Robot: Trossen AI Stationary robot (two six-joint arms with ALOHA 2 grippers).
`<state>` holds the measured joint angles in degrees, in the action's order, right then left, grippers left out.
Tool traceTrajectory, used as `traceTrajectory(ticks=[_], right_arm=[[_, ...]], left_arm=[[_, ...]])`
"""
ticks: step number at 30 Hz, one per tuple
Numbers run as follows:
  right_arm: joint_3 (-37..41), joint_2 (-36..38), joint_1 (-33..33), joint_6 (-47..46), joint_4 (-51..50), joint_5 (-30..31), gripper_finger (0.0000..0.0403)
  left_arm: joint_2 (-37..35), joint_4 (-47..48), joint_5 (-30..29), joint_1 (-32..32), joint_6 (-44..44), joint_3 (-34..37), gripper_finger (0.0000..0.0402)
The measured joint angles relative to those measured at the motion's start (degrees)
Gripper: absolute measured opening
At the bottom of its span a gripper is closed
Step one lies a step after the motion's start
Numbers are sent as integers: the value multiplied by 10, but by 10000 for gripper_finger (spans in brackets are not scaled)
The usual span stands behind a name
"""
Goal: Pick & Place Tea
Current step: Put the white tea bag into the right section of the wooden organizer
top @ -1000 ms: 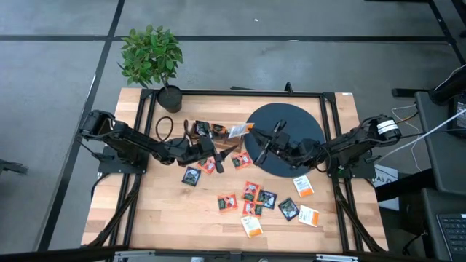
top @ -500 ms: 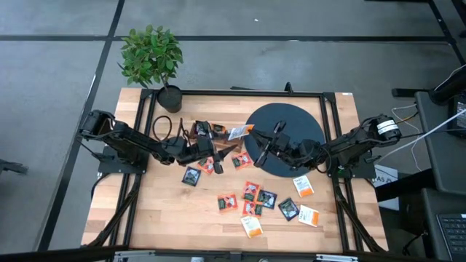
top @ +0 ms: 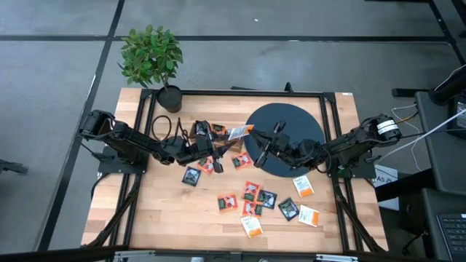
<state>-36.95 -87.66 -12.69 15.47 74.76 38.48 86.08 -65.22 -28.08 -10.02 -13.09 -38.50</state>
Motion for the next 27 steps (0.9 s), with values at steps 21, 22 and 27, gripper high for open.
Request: traceTrajectory(ticks=[21, 22, 27], right_arm=[[0, 0, -6, 0, 0, -11, 41], [0, 1, -9, 1, 0, -11, 45], [0, 4, -30, 45, 5, 0, 95]], left_arm=[[-5, 3, 19, 0, -48, 0, 2], [-8, 6, 19, 0, -53, 0, 2], [-39, 46, 21, 0, -61, 0, 2]])
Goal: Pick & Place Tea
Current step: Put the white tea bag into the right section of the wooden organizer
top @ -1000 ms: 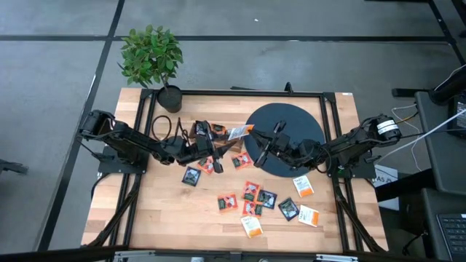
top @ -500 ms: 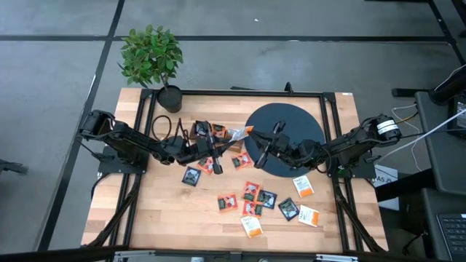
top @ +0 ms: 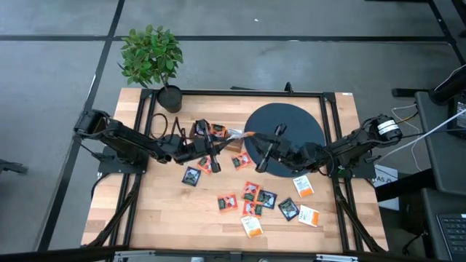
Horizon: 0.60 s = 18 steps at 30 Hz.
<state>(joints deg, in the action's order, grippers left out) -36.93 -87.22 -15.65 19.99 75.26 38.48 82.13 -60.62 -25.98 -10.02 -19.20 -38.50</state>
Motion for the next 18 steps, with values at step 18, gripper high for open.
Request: traceTrajectory(ticks=[18], right_arm=[[0, 1, -91, 60, -13, 157, 250]], left_arm=[[-180, 422, 42, 0, 126, 0, 2]])
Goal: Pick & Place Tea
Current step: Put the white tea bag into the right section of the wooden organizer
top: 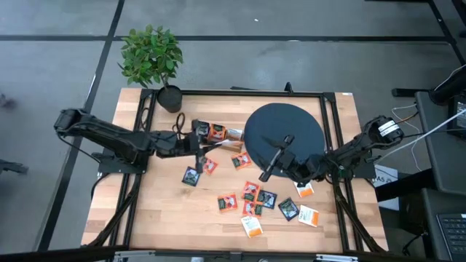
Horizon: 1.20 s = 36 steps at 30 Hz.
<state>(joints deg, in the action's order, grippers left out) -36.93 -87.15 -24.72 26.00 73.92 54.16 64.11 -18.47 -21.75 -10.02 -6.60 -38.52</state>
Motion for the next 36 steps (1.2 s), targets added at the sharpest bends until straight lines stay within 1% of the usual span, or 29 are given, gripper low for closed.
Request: traceTrajectory(ticks=[3, 5, 7, 11, 16, 19, 21, 24, 29, 32, 36], right_arm=[[0, 0, -8, -9, -1, 22, 241], [0, 0, -13, -33, -3, 43, 234], [0, 0, -18, -58, -20, 46, 227], [0, 0, -23, -121, -72, 26, 212], [0, 0, -21, -207, -127, 16, 201], [-1, -1, -15, -235, -136, -9, 200], [-11, 0, -7, -255, -165, -32, 200], [-47, 0, 11, -288, -262, -76, 200], [-148, -1, 53, -340, -530, -178, 199], [-209, 0, 71, -362, -646, -208, 199], [-271, 0, 79, -362, -748, -214, 199]], left_arm=[[-10, 38, 30, 0, 25, 0, 2], [-10, 56, 52, 0, 33, 0, 2], [-9, 66, 72, 0, 39, 0, 2], [-6, 85, 82, 0, 44, 0, 2], [-6, 101, 98, 0, 57, 0, 2], [-6, 107, 113, 0, 67, 0, 2], [-6, 118, 115, 0, 74, 0, 2], [-6, 131, 115, 0, 85, 0, 2], [-6, 148, 135, 0, 92, 0, 1], [-6, 162, 142, 0, 95, 0, 2], [-6, 194, 141, 1, 95, -3, 1]])
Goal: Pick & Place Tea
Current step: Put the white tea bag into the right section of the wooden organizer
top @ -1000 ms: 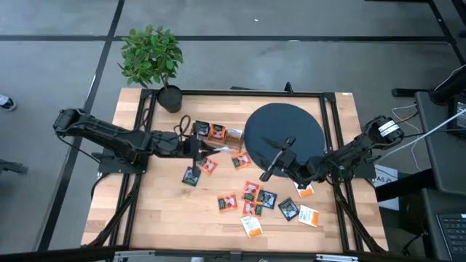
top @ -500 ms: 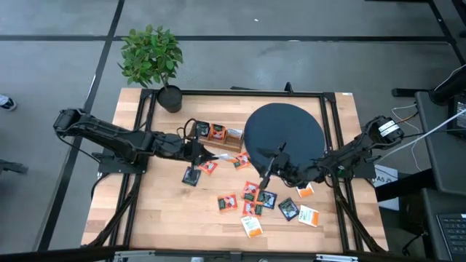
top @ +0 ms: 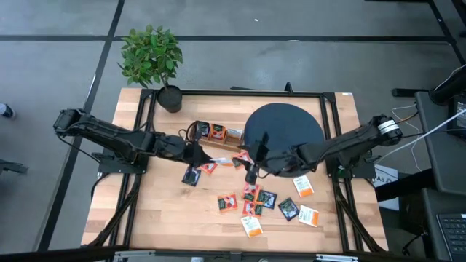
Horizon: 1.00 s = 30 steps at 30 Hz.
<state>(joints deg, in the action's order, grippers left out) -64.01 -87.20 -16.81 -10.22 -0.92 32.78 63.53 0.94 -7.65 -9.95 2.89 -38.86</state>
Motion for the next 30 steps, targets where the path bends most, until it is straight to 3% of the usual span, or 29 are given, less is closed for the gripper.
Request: traceTrajectory(ticks=[4, 9, 14, 23, 30], right_arm=[[-37, 0, 2, -2, -73, -3, 199], [-46, 0, 2, -1, -81, -54, 199], [-45, 0, 2, -3, -112, -60, 199], [-45, 0, 2, -55, -158, -90, 200], [-45, 0, 2, -61, -178, -99, 200]], left_arm=[[8, 70, -1, 7, 3, -40, 2], [47, 120, 8, 14, -14, -85, 2], [105, 160, 28, 19, -42, -130, 2], [164, 174, 28, 19, -86, -201, 2], [169, 185, 15, 19, -86, -212, 2]])
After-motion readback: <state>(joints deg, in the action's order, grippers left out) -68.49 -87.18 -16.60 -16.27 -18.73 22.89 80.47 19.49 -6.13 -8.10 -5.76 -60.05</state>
